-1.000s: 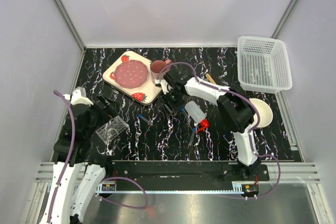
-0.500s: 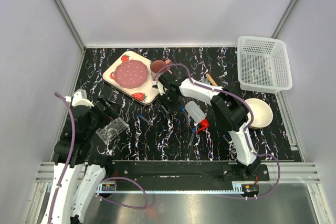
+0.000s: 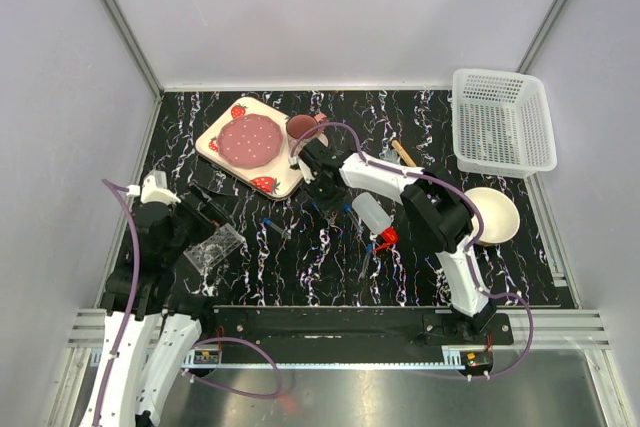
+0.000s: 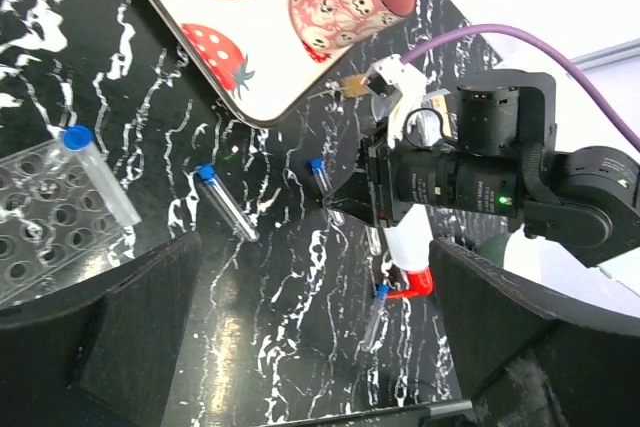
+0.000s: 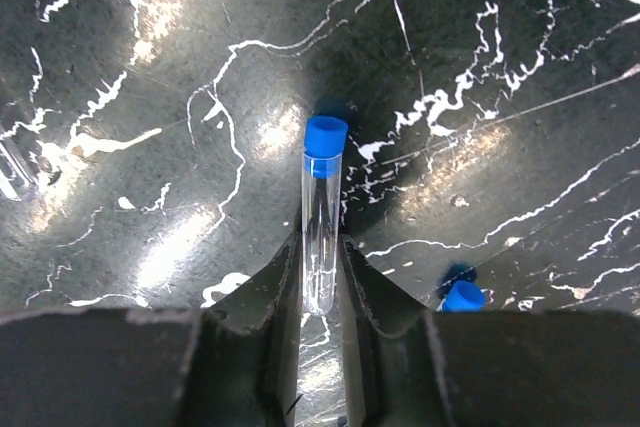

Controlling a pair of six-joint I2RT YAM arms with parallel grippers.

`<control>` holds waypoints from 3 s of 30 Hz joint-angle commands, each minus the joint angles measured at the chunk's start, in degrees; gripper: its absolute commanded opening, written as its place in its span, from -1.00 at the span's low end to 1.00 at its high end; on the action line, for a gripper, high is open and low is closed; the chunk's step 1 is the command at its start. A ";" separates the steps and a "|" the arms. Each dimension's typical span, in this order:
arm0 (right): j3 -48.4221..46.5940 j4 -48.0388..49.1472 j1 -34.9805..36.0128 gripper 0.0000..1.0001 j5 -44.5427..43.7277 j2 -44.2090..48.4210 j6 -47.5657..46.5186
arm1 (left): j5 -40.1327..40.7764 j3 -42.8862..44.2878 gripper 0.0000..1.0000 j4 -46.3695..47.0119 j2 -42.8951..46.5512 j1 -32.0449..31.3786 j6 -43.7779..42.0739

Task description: Organize the chemistry lab equipment

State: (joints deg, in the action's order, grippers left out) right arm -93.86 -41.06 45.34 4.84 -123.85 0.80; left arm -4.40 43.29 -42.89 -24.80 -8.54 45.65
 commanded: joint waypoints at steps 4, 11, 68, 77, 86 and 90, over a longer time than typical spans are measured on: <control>4.38 0.80 0.19 -0.62 2.35 4.83 -3.61 | -10.86 -4.43 0.97 9.75 0.28 0.19 7.52; 9.57 3.61 -0.34 -0.67 17.98 16.00 -7.38 | -24.06 -11.99 0.89 23.70 -3.50 0.19 15.25; 14.95 -2.53 -4.39 0.21 48.95 28.49 -24.26 | -19.26 -15.69 -0.91 37.63 -22.41 -24.25 18.16; 11.42 -10.35 -6.92 0.86 39.38 31.73 -33.84 | 9.53 -6.29 -0.95 -0.04 -15.11 -20.92 7.18; 18.88 -8.25 -15.19 0.94 38.57 39.64 -34.90 | 25.48 1.00 -0.98 -5.89 -19.22 -11.07 0.06; 24.33 -5.18 -15.81 0.99 41.82 42.37 -34.37 | 30.41 1.89 -0.99 -4.22 -22.22 -10.63 -1.52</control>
State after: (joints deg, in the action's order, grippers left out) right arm -73.30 -48.88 29.54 43.75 -84.31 -32.80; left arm 16.93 42.65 -47.77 -44.64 -19.66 47.59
